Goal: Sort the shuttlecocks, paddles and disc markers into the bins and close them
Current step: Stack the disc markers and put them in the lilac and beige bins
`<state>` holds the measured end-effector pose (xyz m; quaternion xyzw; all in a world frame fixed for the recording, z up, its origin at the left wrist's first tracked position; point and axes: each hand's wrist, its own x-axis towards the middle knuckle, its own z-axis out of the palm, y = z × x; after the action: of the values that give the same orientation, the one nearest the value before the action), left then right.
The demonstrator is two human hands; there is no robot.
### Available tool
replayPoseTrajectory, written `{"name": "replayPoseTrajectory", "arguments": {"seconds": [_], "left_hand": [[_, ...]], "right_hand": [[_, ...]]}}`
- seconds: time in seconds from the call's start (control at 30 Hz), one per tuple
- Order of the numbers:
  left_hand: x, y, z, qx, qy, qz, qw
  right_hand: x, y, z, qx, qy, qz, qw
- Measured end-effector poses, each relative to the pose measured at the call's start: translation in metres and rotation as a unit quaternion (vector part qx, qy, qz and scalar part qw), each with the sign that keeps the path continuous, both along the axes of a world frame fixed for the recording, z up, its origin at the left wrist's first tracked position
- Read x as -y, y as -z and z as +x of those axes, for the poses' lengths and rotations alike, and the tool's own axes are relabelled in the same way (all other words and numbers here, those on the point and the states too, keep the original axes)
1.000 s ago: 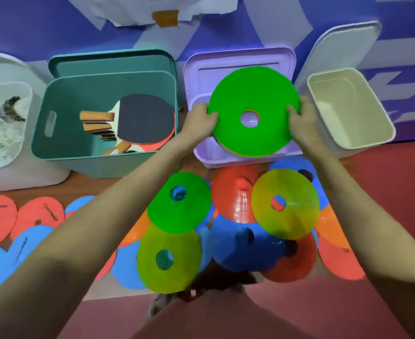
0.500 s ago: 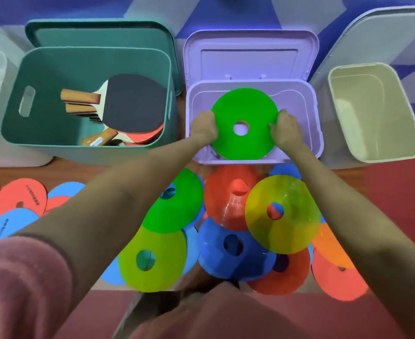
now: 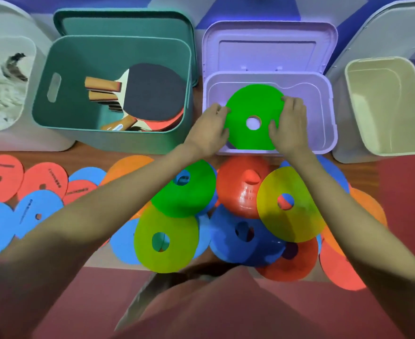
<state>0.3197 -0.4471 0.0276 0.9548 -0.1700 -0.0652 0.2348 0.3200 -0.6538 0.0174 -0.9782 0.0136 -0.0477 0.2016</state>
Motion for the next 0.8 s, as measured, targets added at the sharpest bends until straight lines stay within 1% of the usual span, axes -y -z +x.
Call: {"name": "replayPoseTrajectory", "arguments": {"seconds": [0.07,0.1,0.13,0.2,0.27,0.33,0.37,0.43,0.47,0.5,0.53,0.57,0.6,0.67,0.8], "left_hand": [[-0.029,-0.005,-0.043,0.049,0.028,-0.053,0.997],[-0.046,-0.004,-0.066,0.054,0.025,-0.065,0.996],[-0.064,-0.001,-0.089,0.05,0.014,-0.065,0.997],[-0.1,0.012,-0.129,0.036,-0.027,-0.041,0.998],[-0.136,0.027,-0.154,0.011,-0.084,-0.022,0.996],[-0.163,0.037,-0.166,-0.027,-0.137,-0.015,0.99],[-0.17,0.039,-0.171,-0.046,-0.154,-0.018,0.987],[-0.174,0.046,-0.178,-0.072,-0.17,-0.025,0.983],[-0.174,0.048,-0.178,-0.069,-0.186,-0.035,0.979],[-0.17,0.052,-0.178,-0.082,-0.196,-0.043,0.976],[-0.203,0.047,-0.195,-0.09,-0.196,-0.051,0.975],[-0.218,0.048,-0.202,-0.09,-0.193,-0.05,0.976],[-0.216,0.053,-0.201,-0.089,-0.196,-0.059,0.975],[-0.21,0.051,-0.204,-0.094,-0.193,-0.073,0.974],[-0.224,0.052,-0.209,-0.091,-0.191,-0.081,0.974]], "right_hand": [[-0.025,-0.013,-0.041,0.104,-0.036,0.089,0.99],[-0.04,-0.018,-0.063,0.128,-0.05,0.118,0.983],[-0.055,-0.018,-0.085,0.127,-0.071,0.133,0.98],[-0.085,-0.012,-0.122,0.073,-0.143,0.14,0.977],[-0.111,-0.002,-0.148,-0.024,-0.227,0.133,0.964],[-0.133,0.007,-0.161,-0.121,-0.288,0.093,0.945],[-0.14,0.012,-0.165,-0.156,-0.31,0.06,0.936],[-0.146,0.024,-0.165,-0.198,-0.326,-0.005,0.924],[-0.146,0.03,-0.163,-0.209,-0.322,-0.039,0.923],[-0.143,0.036,-0.162,-0.212,-0.317,-0.073,0.922],[-0.179,0.034,-0.18,-0.206,-0.304,-0.106,0.924],[-0.194,0.034,-0.187,-0.203,-0.292,-0.134,0.925],[-0.19,0.04,-0.185,-0.201,-0.275,-0.151,0.928],[-0.184,0.046,-0.183,-0.198,-0.249,-0.171,0.932],[-0.186,0.041,-0.175,-0.186,-0.254,-0.188,0.93]]}}
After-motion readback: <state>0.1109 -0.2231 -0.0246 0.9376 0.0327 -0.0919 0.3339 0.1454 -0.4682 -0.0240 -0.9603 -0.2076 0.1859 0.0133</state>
